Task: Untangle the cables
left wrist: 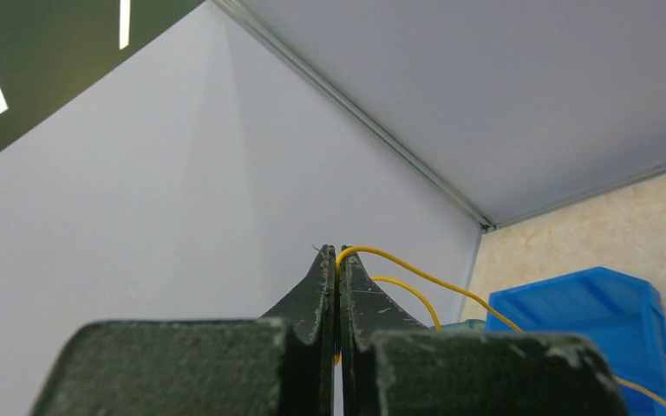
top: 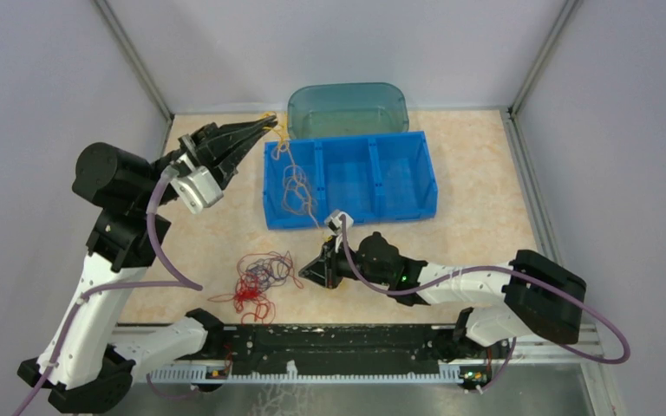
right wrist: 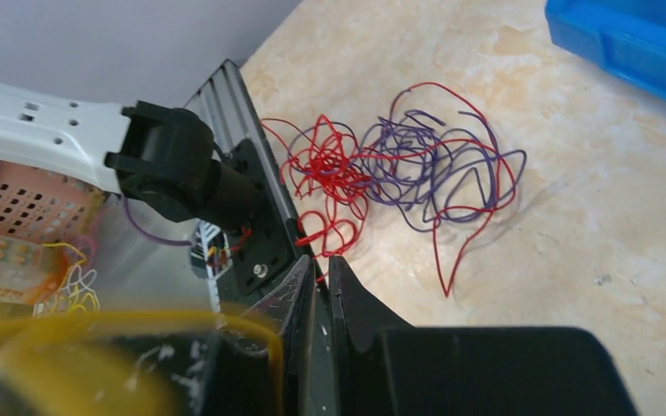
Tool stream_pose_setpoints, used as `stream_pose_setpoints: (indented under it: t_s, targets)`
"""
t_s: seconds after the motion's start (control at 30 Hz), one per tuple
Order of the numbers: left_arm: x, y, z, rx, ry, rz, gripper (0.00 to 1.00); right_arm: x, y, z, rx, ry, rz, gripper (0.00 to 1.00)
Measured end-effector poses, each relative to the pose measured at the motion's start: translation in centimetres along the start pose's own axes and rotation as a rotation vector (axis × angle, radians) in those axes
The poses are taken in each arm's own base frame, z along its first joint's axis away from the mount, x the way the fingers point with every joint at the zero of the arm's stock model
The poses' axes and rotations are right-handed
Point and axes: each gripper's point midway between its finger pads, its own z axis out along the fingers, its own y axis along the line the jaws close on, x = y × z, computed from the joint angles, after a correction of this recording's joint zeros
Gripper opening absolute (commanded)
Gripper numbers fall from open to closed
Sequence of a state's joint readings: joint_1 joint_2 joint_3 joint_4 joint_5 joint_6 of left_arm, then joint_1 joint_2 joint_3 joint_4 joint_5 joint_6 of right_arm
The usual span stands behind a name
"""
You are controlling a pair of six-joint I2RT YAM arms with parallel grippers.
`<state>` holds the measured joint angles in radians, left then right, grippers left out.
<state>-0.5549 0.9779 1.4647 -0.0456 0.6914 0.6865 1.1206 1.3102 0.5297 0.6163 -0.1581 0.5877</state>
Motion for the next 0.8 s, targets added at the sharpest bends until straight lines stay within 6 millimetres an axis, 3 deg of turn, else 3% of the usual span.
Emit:
stream_pose_setpoints:
  t_s: [0.3, 0.5, 0.63, 0.73, 0.8]
  targets:
    - [-1.7, 3.9, 0.2, -0.121, -0.018, 0.127, 0.00, 2.6, -3.3, -0.5, 0.100, 0.016, 0.041, 0.13]
    - [-2.5, 5.5, 0.2, -0.167, -0.018, 0.171, 0.00, 3.5, -4.6, -1.0, 0.148, 0.022, 0.070, 0.35]
    - [-0.4, 4.3, 0.2, -0.151, 0.026, 0.141, 0.00, 1.4, -4.4, -1.8, 0.165, -0.041, 0.069, 0.55]
    - [2.5, 2.6, 0.2, -0.130, 0.086, 0.097, 0.00, -1.4, -3.9, -2.9, 0.179, -0.125, 0.055, 0.71]
    - [4.8, 1.4, 0.2, -0.119, 0.132, 0.065, 0.00, -3.1, -3.8, -3.9, 0.198, -0.177, 0.039, 0.74]
